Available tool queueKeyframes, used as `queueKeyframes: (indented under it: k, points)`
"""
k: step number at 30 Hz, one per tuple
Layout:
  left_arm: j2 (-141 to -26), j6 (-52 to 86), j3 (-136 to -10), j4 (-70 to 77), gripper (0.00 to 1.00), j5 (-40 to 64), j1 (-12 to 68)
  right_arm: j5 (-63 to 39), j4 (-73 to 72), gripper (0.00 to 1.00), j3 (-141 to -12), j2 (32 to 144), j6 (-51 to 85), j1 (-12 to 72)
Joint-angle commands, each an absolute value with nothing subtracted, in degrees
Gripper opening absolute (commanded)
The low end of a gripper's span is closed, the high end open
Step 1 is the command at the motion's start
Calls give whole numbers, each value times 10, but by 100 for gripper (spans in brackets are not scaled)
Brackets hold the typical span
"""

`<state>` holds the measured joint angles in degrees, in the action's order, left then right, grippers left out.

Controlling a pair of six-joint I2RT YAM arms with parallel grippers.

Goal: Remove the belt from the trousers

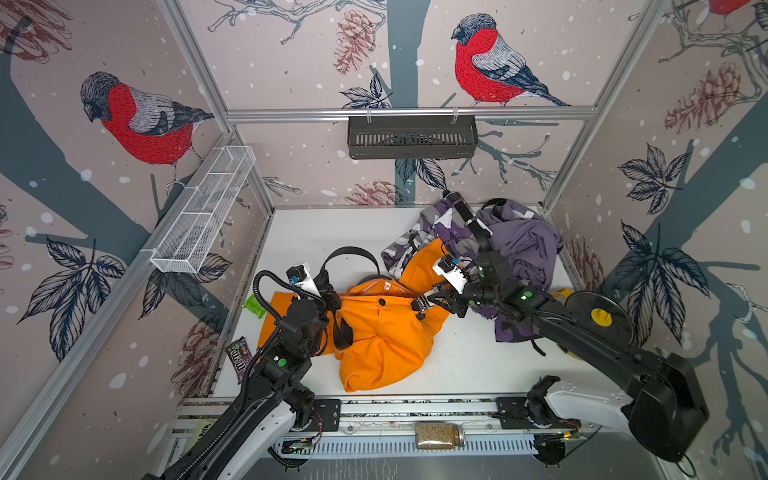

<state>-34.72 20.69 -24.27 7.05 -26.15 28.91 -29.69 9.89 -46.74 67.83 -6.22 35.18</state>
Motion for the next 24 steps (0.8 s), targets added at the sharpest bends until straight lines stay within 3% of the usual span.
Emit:
queueKeyframes:
  k: [1,3,6,8,9,12,17,21,24]
  points:
    - [-437,174,-293,105,3,-247,283,-264,116,0,-492,674,-57,348]
    - [-512,182,-362,49,38,-195,283,-250,116,0,-532,677,-45,348]
    - [-574,180,-452,-11,76,-168,295,-208,163,0,-631,700,-37,347]
    - [-564,154,-473,-9,95,-170,318,-175,214,0,-705,715,-40,347]
    - [-552,132,-478,0,100,-176,336,-157,233,0,-737,730,-39,348]
    - [-528,113,-489,19,99,-168,377,-110,260,0,-798,745,-29,350]
    - [-550,140,-479,83,99,-37,423,-81,276,0,-865,771,-1,359]
    - [-617,187,-420,273,99,41,471,-55,275,0,-890,776,22,382]
    - [-694,220,-438,285,95,44,490,-48,270,0,-893,769,35,390]
